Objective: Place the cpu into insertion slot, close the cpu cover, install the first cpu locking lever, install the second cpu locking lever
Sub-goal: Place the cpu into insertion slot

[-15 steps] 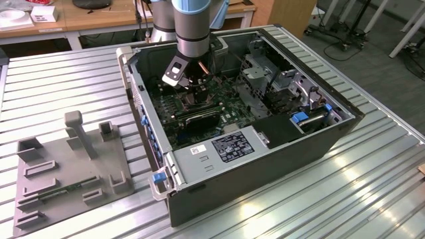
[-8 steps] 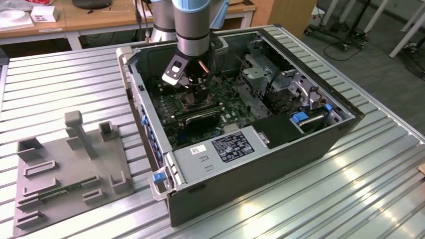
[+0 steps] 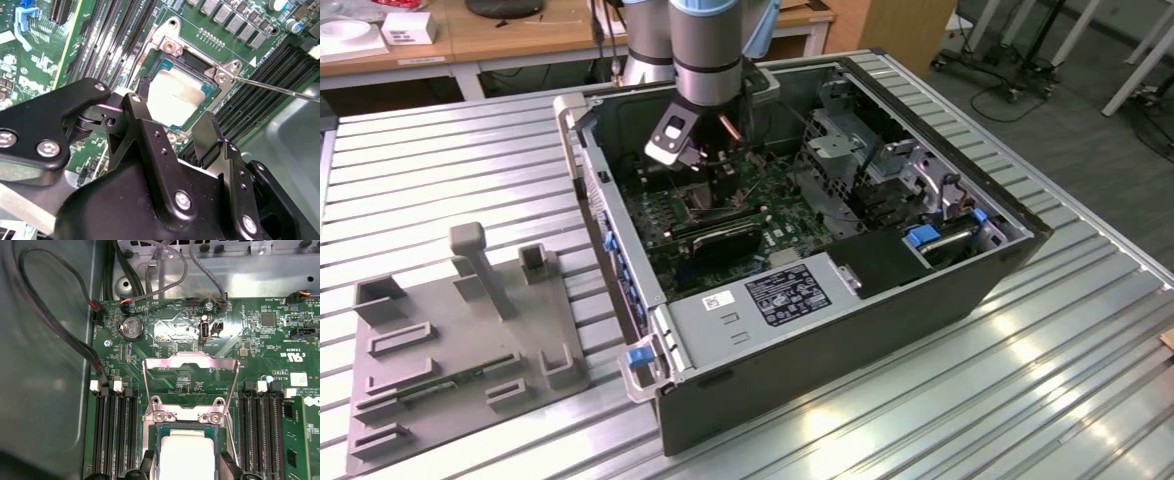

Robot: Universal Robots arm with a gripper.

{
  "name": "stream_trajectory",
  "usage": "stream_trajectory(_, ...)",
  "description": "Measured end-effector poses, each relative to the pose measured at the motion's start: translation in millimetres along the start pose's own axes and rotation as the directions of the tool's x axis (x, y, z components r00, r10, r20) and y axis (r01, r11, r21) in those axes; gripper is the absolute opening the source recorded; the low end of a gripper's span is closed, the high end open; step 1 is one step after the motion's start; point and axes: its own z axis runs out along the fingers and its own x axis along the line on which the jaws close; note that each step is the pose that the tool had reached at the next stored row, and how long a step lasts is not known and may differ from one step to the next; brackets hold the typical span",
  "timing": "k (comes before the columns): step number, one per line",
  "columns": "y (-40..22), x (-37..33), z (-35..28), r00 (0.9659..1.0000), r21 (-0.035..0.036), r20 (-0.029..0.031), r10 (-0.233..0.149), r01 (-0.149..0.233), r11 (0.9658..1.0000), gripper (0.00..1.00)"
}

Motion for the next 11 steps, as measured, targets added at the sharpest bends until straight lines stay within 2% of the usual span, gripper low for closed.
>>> stream_trajectory(8,1.0,0.3,-10.7,1.0000,-0.0004,0.0000,0.000,0.000,1.0000,0.61)
stream_trajectory(11,1.1,0.4,-11.6,1.0000,-0.0006,-0.0003,0.000,0.000,1.0000,0.61)
